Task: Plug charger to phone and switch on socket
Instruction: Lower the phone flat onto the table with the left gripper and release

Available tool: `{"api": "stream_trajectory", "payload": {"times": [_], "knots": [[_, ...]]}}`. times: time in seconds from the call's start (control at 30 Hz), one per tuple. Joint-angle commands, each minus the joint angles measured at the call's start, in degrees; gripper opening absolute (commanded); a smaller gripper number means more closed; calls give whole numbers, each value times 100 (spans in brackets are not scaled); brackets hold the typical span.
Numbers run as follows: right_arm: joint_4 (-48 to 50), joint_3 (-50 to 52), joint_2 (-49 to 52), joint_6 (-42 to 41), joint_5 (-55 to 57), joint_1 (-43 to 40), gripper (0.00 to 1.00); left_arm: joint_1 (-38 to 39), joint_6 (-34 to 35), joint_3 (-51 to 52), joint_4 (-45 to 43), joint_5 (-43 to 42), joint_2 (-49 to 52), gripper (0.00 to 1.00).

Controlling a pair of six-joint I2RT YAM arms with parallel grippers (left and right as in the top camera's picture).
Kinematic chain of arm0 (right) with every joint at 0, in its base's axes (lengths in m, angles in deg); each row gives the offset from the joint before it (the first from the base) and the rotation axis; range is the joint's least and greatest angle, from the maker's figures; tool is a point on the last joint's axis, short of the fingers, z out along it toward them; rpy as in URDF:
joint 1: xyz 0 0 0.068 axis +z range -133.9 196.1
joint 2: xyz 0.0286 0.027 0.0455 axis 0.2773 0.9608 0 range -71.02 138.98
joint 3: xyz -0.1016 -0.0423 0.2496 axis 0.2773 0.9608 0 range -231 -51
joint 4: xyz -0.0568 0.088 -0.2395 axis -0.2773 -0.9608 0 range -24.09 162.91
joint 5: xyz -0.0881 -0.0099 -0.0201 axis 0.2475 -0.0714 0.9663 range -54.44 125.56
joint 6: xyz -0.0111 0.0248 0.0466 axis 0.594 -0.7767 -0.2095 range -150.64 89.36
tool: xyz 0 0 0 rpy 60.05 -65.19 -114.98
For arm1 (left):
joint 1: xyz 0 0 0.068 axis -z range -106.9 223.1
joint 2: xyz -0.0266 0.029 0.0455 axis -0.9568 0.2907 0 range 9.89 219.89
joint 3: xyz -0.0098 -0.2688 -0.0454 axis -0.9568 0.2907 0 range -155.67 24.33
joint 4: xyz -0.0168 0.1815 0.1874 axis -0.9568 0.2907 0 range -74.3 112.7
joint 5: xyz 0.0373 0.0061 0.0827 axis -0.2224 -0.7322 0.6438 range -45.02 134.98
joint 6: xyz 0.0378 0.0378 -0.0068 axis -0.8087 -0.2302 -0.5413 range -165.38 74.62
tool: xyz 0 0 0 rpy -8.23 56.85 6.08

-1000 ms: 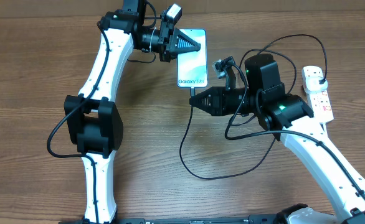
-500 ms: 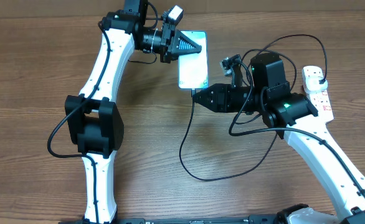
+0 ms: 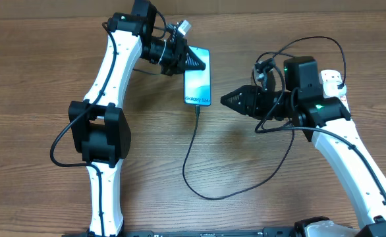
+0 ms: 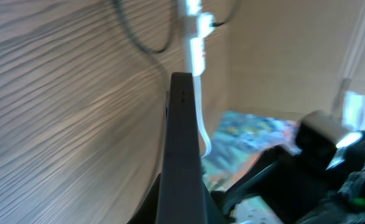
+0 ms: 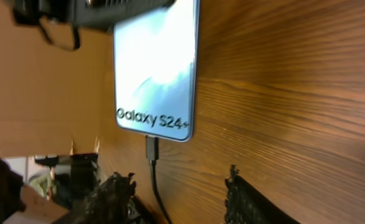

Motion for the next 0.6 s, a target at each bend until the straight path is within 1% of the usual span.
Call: {"api": "stream_trajectory", "payload": {"times": [0.0, 0.1, 0.2, 0.23, 0.57], "knots": [[-142, -42, -4, 42, 267, -76, 54, 46, -404, -55, 201, 811, -28, 4], [-354, -42, -4, 44, 496, -76, 55, 44, -496, 76, 299, 1113, -28, 4], [-457, -42, -4, 50, 531, -76, 56, 44, -509, 337, 245, 1202, -28, 4], [-479, -42, -4, 94, 529, -76, 58, 44, -509, 455, 203, 1222, -28, 4], [-682, -42, -4, 175, 616, -70, 59, 44, -350, 1508, -476, 1213, -28, 4]]}}
